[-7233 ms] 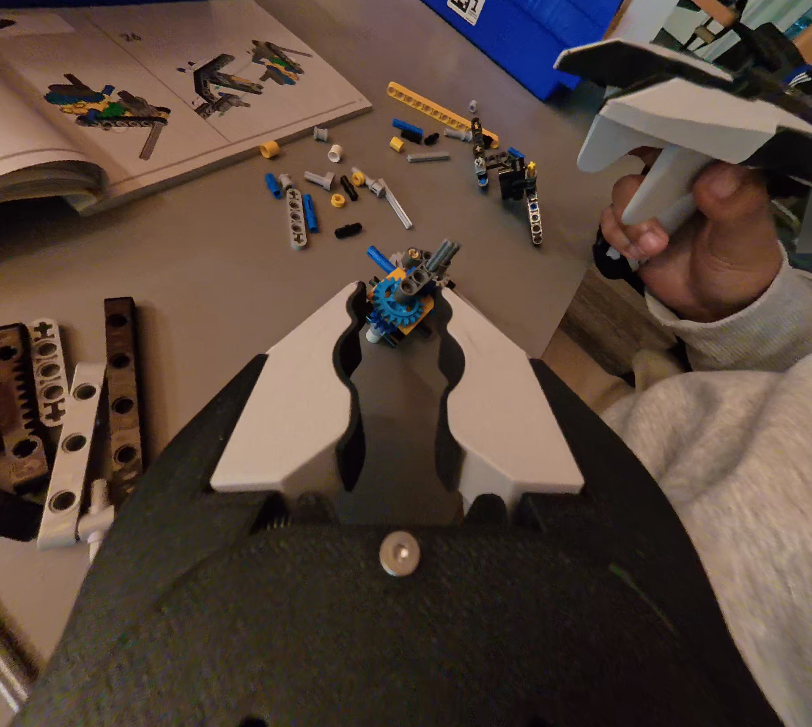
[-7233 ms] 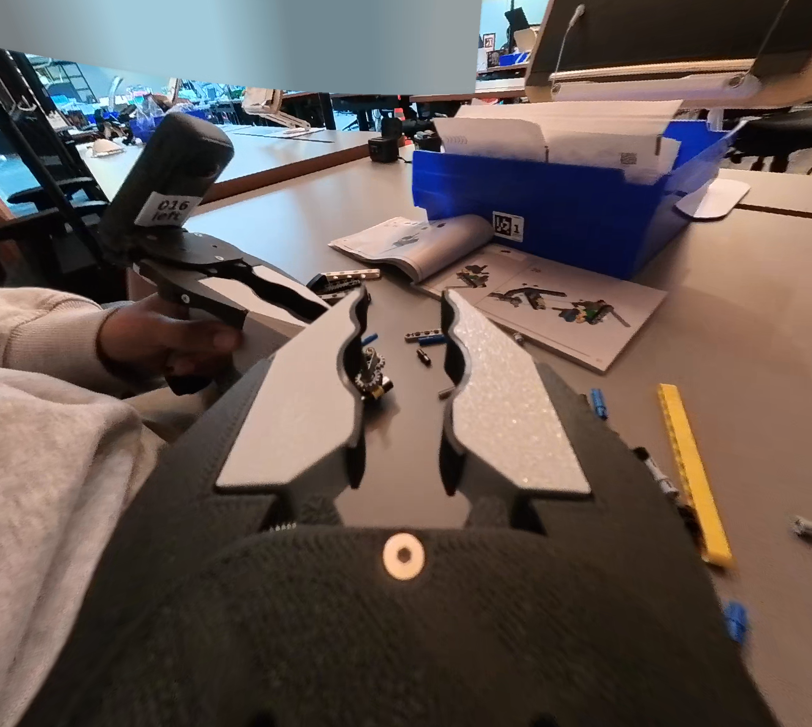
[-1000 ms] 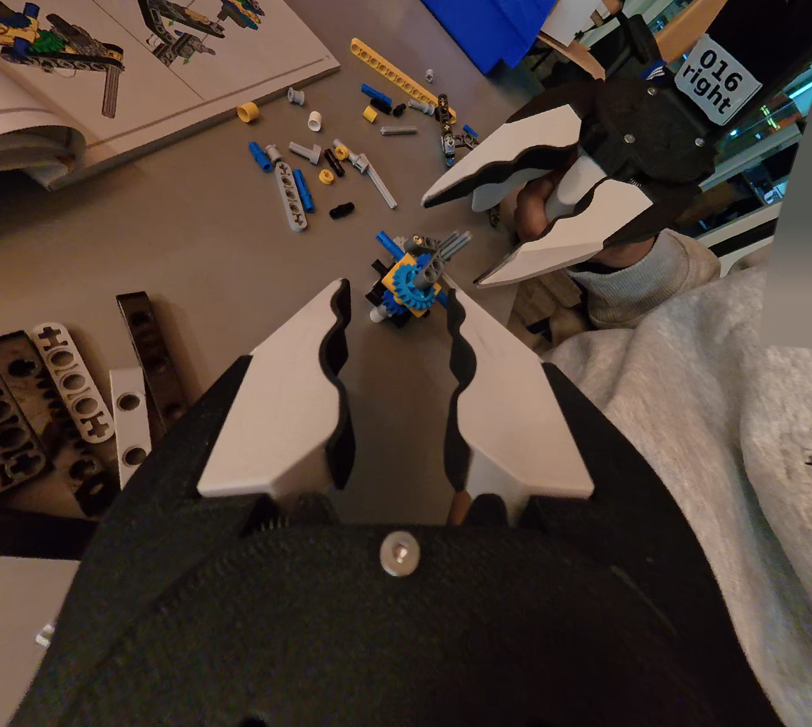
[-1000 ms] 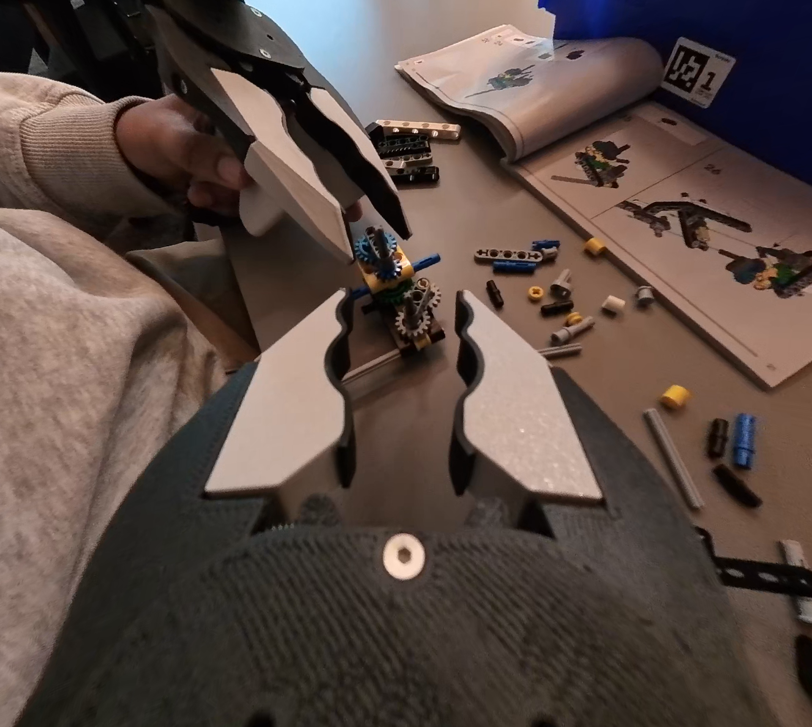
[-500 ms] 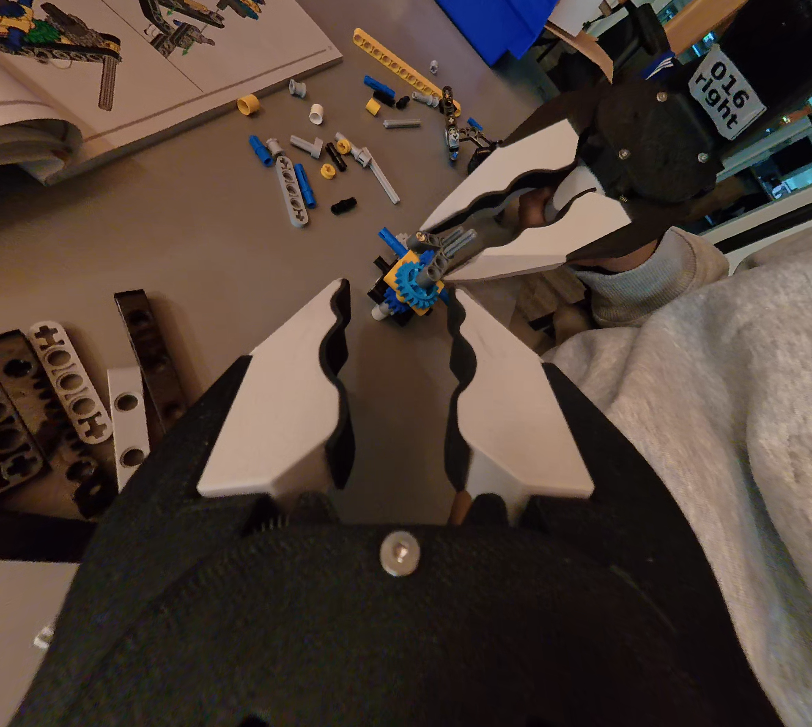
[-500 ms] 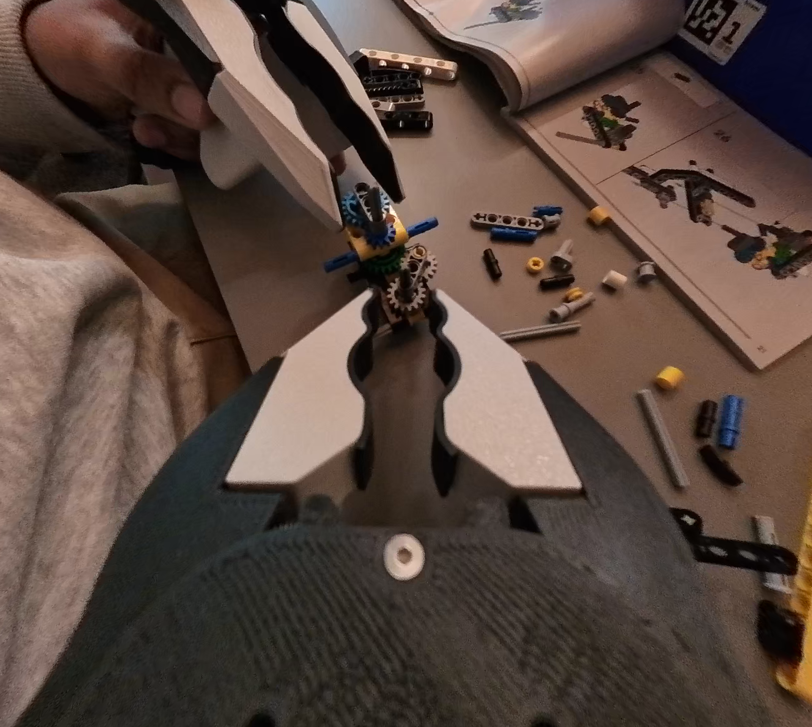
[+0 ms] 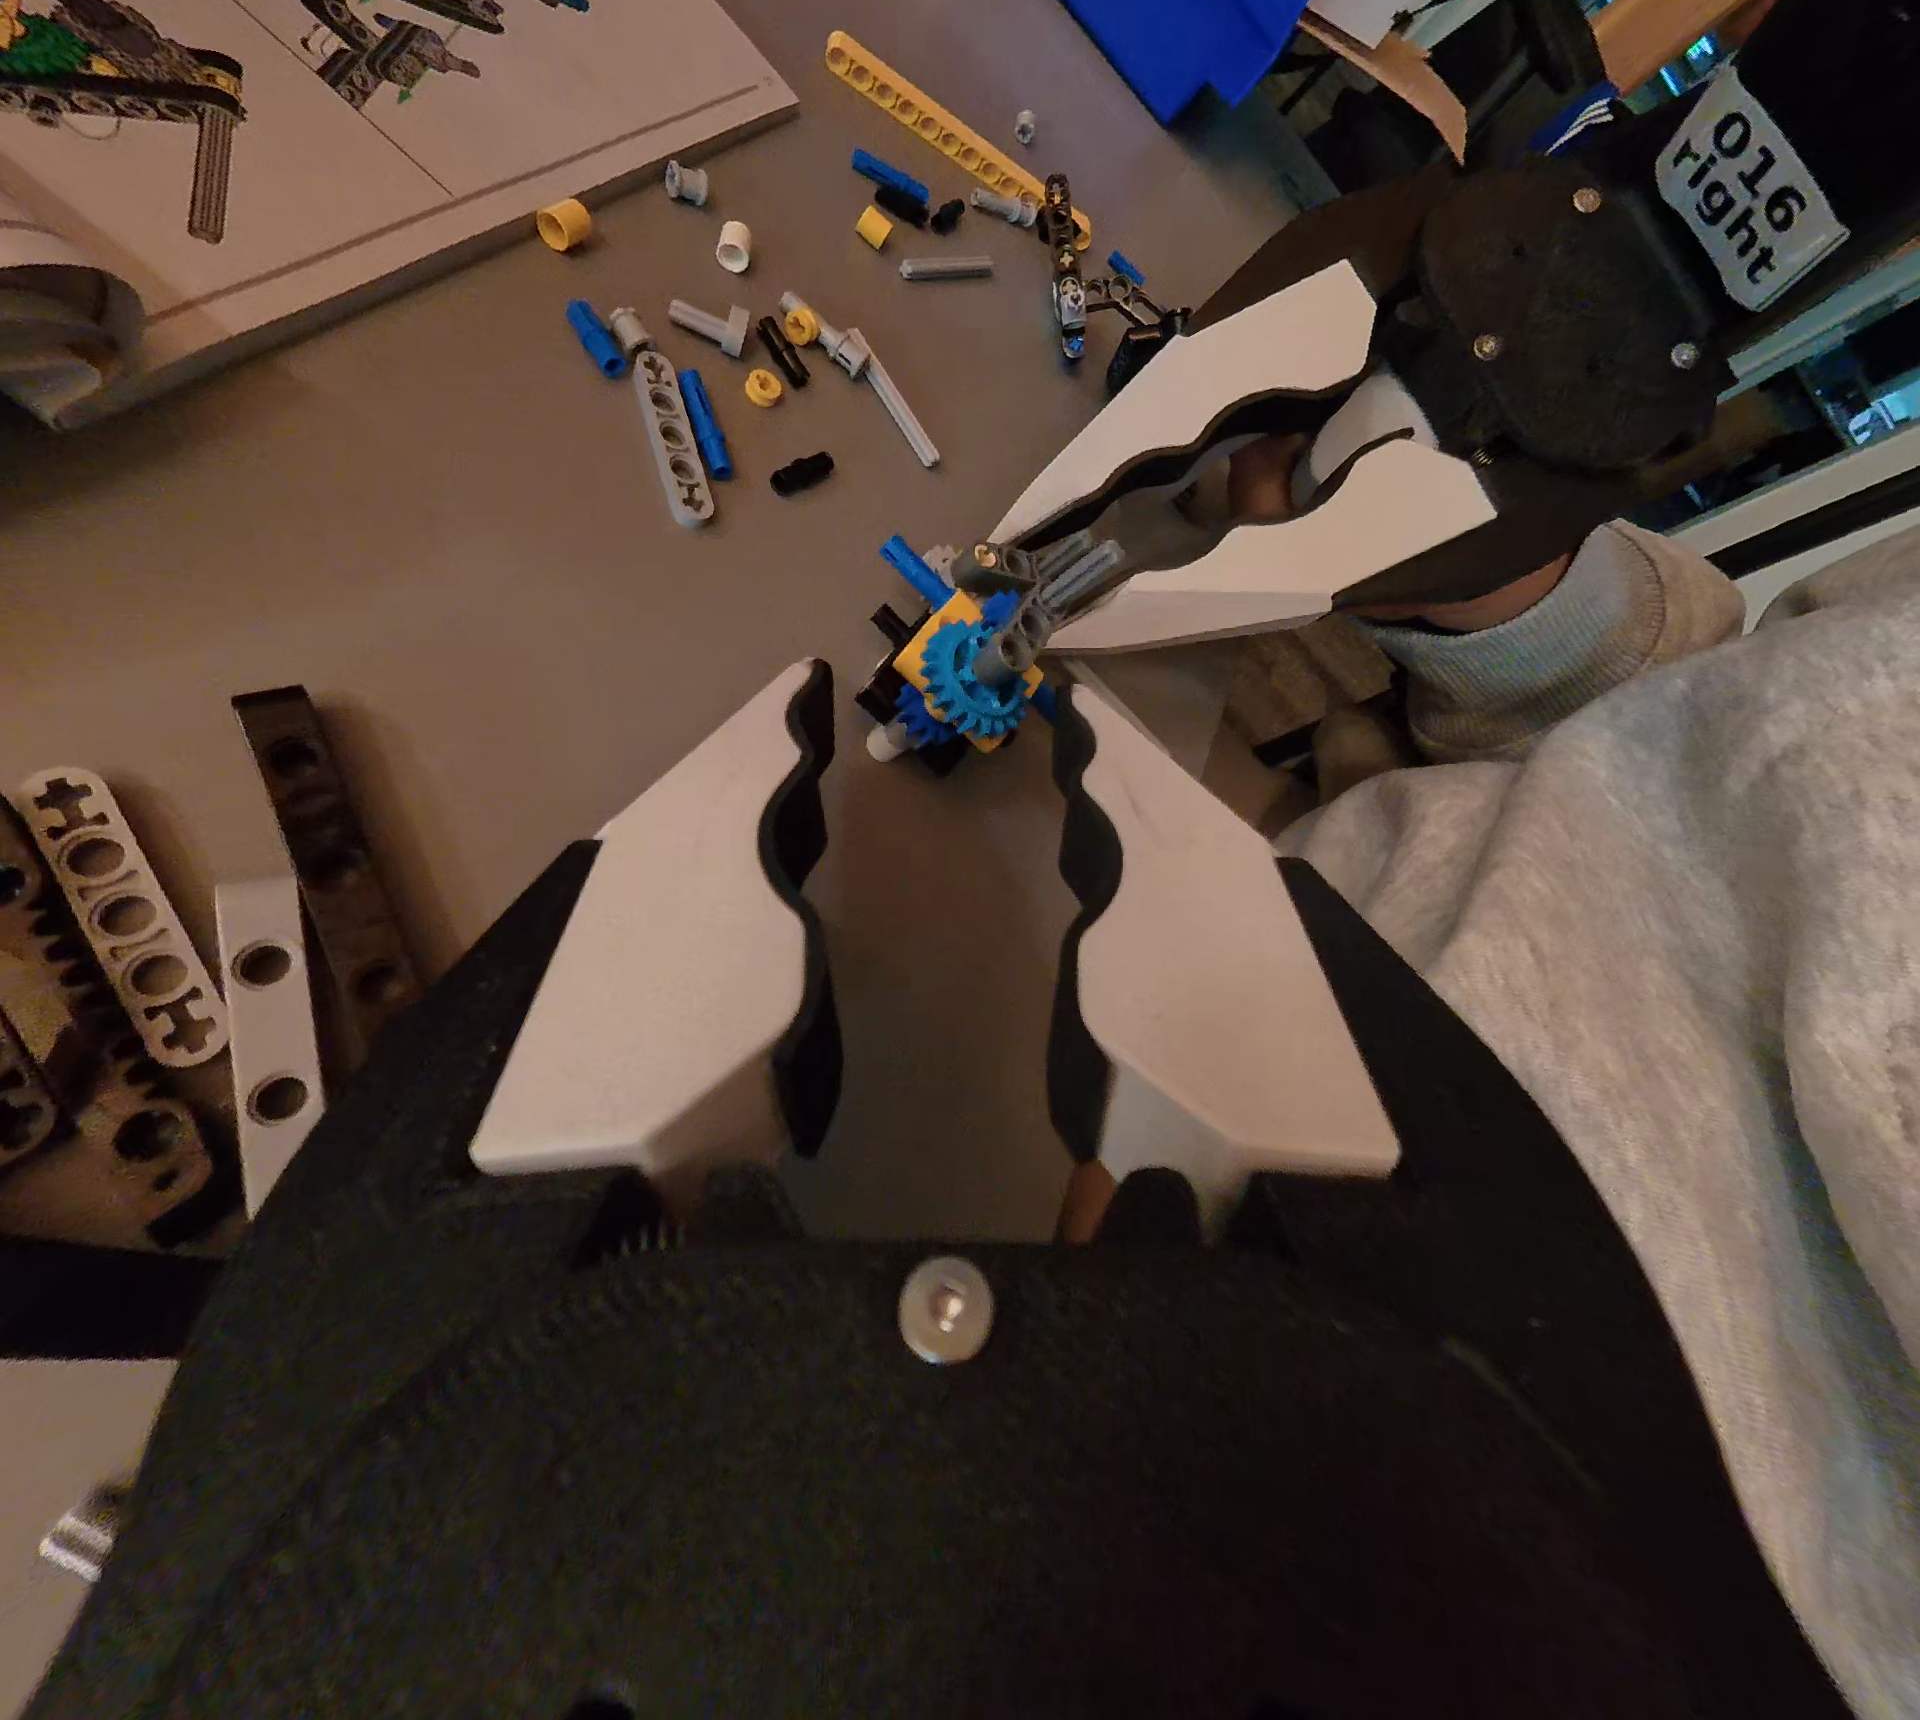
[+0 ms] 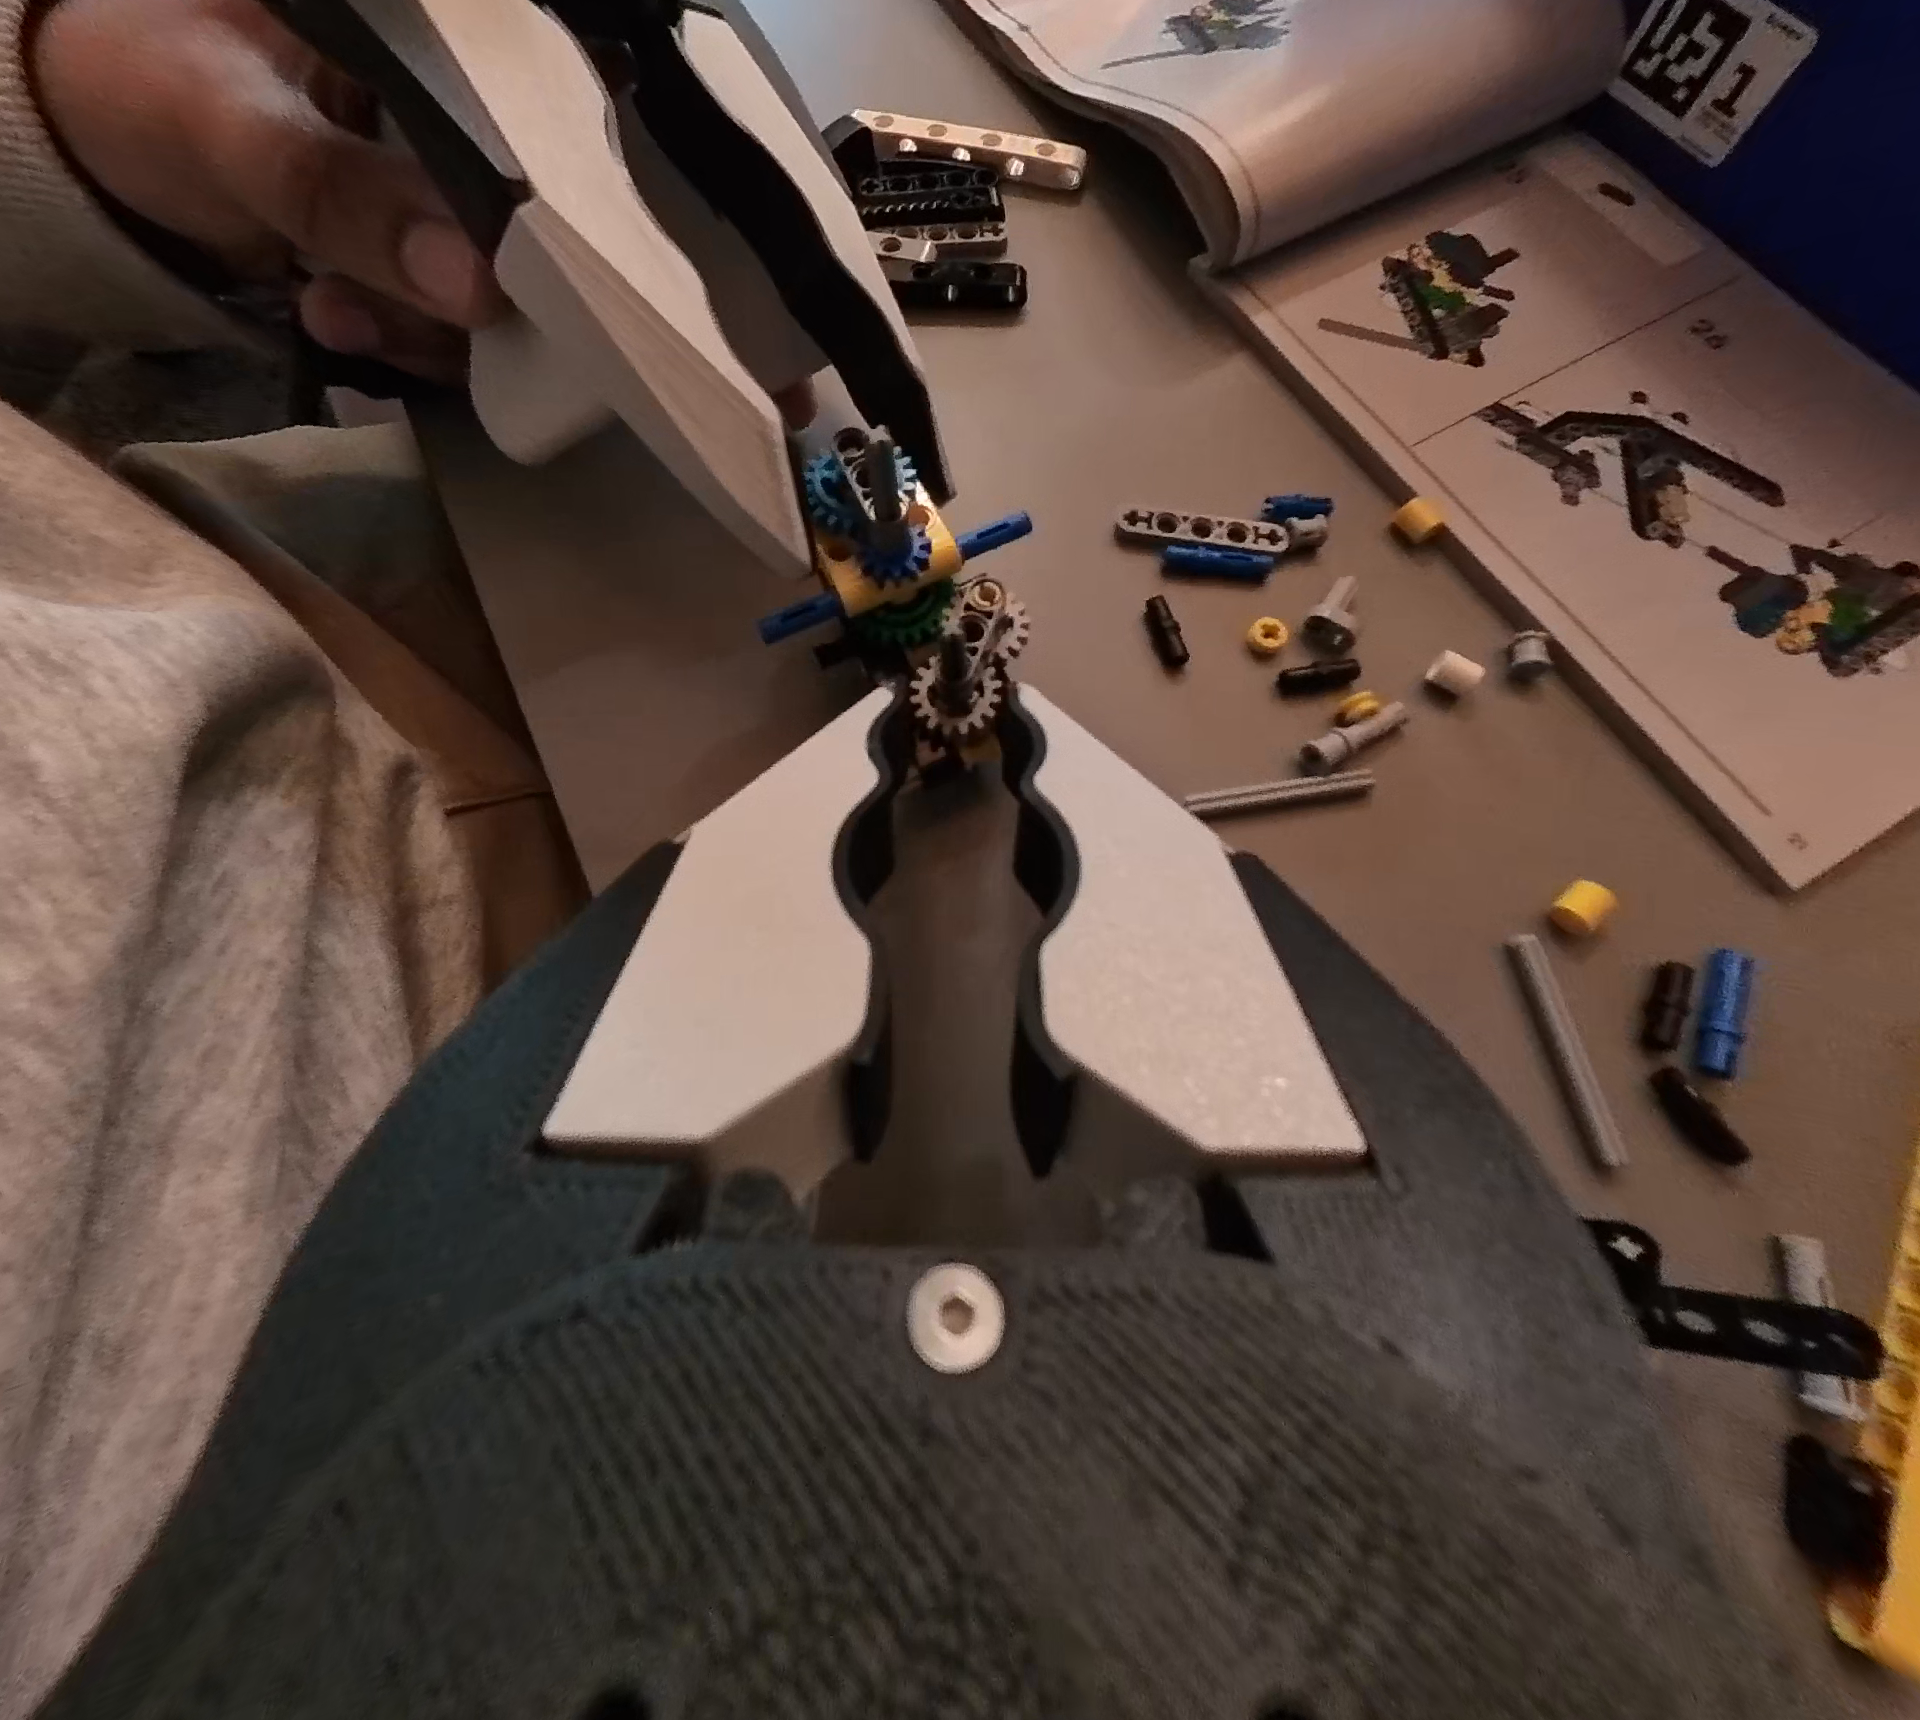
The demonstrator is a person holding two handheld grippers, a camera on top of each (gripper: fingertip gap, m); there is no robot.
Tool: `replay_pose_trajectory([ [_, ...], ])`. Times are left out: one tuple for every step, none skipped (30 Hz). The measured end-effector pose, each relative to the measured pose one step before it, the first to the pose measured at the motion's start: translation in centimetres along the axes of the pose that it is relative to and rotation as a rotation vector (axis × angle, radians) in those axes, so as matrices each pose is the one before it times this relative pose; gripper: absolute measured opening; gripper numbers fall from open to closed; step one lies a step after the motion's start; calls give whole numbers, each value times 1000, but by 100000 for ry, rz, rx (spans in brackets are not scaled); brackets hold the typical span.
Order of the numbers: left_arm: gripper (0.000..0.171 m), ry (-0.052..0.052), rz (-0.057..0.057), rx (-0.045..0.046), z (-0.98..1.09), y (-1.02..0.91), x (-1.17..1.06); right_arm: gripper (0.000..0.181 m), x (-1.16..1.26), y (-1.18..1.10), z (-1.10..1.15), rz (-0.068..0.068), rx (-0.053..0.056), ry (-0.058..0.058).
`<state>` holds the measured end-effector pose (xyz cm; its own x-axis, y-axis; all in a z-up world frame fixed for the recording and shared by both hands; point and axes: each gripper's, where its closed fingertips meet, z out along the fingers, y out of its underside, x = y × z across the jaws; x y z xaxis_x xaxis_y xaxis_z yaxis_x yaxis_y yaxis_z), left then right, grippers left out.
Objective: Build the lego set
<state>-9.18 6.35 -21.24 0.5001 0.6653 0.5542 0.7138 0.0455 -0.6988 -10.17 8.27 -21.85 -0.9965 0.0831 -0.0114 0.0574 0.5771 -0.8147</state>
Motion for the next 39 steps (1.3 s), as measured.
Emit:
replay_pose_trajectory([
  [40, -216, 246, -156, 20, 18, 9, 16, -7, -3, 6, -193, -7, 76],
  [39, -199, 225, -153, 12, 17, 6, 16, -4, -5, 7, -25, 0, 34],
  [39, -144, 206, -113, 12, 17, 3, 16, 5, -1, 1, 116, -1, -51],
  [38, -42, 88, -89, 11, 7, 14, 16, 7, 3, -6, 165, 6, -88],
  [38, 7, -51, -38, -1, 5, -13, 16, -6, -9, -5, 105, 3, -62],
  [38, 61, -89, 6, -2, -8, 3, 16, -3, 0, 0, 6, -7, -93],
  [38, 81, -92, 34, -8, 1, -1, 18, -17, 1, -1, -34, -2, -66],
  [38, 85, -92, 54, -6, -16, 0, 19, 5, -2, 1, 9, 14, 40],
  [38, 77, -65, -7, -3, 8, 3, 22, -5, -4, 2, 71, 22, -72],
  [38, 34, -30, -30, 3, -3, 2, 24, -12, 7, -3, 131, -61, -161],
  [38, 22, -6, -40, -3, 6, 4, 25, 2, 23, 20, 162, -142, -106],
  [38, 2, 15, -51, 4, 7, 6, 25, 34, 15, 9, 195, -105, 58],
  [38, -21, 42, 2, 0, 0, -6, 25, 17, 1, 0, 190, -18, 0],
  [38, 4, 29, 14, -4, 5, 3, 25, 7, -5, 3, 207, 16, -132],
  [38, 2, -16, -1, 5, -7, -4, 26, 10, -1, -4, 240, 29, -99],
  [38, 4, -27, -20, -1, 3, 3, 26, 17, 3, -6, 248, 2, -42],
  [38, 20, -33, -14, -4, 8, -7, 26, 10, -2, 7, 180, -51, -117],
  [38, 31, -28, 13, 1, -2, 6, 26, 4, 12, 4, 94, -36, -71],
  [38, 4, 0, -15, 8, 2, -10, 26, -8, -4, 7, 39, -10, -29],
  [38, -6, 33, -39, -3, 5, -3, 26, 2, 3, -1, 32, -25, -40],
  [38, -21, 40, -37, 5, 6, 1, 26, -1, 4, -2, 64, -35, -47],
  [38, -45, 31, -45, 4, 7, -2, 26, 6, -1, 1, 96, -6, -48],
  [37, -55, 28, -11, 2, 9, 2, 26, -6, 0, 0, 113, -8, -57],
  [37, -90, 9, 9, 1, -1, -13, 26, 3, 2, -1, 121, -27, -63],
  [35, -221, -22, -31, 10, 12, -28, 26, 6, 7, -8, 181, -23, -84],
  [32, -150, 67, -111, 12, 9, -17, 26, 16, 16, -3, 380, -58, -199],
  [30, 100, 266, -147, 22, 29, 34, 26, 13, 32, -22, 714, -114, -353],
  [28, -86, 379, -126, 7, 20, 33, 26, 36, 64, -25, 1006, -232, -409],
  [26, -173, 429, -137, 18, 28, 19, 27, 36, 73, -16, 1109, -309, -503],
  [23, -118, 444, -233, 31, 35, 34, 27, 28, 106, 1, 1011, -557, -526],
  [23, -493, 327, -177, 20, 26, -24, 27, 25, 66, -19, 776, -339, -381],
  [23, -215, 339, -170, 25, 18, 9, 26, 10, 10, -14, 480, 33, -279],
  [23, -179, 291, -113, 22, 24, 11, 26, -6, -1, -26, 253, 44, -143],
  [23, -134, 180, -62, 8, 9, -1, 26, 6, 8, -16, 155, 3, -33],
  [22, -59, 88, -40, 7, 13, 4, 26, -1, 1, -7, 172, 11, -69],
  [22, -3, 51, -50, 4, 7, 3, 26, -6, 6, -1, 294, 12, -192],
  [22, -17, 50, -50, 11, 7, 8, 26, -8, 6, -22, 448, 17, -280],
  [22, -52, 106, -65, 10, 9, -1, 25, -6, 6, -8, 559, 18, -277],
  [22, -83, 187, -73, 7, 10, 6, 25, -7, -2, -14, 619, 15, -249],
])
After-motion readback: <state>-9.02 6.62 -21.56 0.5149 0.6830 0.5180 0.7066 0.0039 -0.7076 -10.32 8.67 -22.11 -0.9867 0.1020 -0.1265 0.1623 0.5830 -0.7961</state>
